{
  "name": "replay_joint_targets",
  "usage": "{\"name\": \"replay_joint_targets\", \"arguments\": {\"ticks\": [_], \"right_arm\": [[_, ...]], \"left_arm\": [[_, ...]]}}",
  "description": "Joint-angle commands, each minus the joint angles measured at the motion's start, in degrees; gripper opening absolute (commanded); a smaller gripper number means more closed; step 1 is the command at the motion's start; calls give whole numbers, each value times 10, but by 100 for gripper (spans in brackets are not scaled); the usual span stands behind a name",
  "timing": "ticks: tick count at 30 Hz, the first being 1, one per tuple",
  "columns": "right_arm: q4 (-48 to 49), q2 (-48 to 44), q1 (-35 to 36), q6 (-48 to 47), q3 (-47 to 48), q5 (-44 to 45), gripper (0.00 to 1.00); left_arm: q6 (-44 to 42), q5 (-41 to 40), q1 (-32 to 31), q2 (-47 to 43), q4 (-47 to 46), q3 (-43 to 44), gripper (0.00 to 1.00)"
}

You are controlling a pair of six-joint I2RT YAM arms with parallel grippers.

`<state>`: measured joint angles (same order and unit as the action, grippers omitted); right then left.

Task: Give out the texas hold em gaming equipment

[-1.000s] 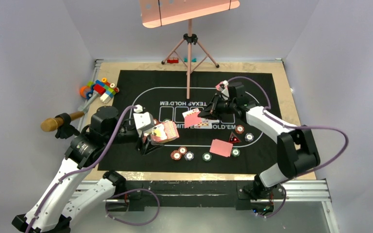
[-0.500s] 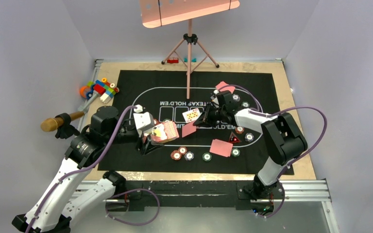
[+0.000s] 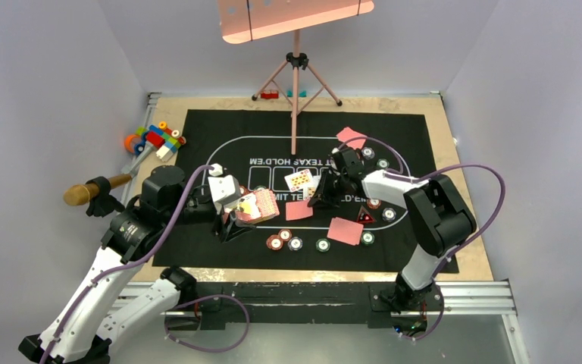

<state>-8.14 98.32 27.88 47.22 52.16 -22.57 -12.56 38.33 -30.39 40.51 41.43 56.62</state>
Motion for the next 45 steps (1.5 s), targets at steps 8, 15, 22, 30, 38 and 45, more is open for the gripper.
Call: {"name": "replay_joint_targets", "arguments": {"ticks": [8, 15, 22, 30, 38, 45], "right_arm": [[-134, -16, 16, -76, 76, 58, 48], [-190, -128, 16, -98, 121, 39, 64], [-146, -236, 18, -44, 194, -121, 86], [-88, -248, 77, -5, 244, -206, 91], [-136, -209, 149, -40, 264, -165, 94], [-91, -199, 173, -13, 236, -183, 96]], "left_arm": [[4, 11, 4, -6, -23, 18, 0], [4, 10, 4, -7, -20, 17, 0], [3, 10, 4, -6, -22, 18, 0], [5, 9, 4, 0, -26, 20, 0], [2, 8, 4, 5, -27, 26, 0], [2, 5, 5, 11, -34, 31, 0]]}}
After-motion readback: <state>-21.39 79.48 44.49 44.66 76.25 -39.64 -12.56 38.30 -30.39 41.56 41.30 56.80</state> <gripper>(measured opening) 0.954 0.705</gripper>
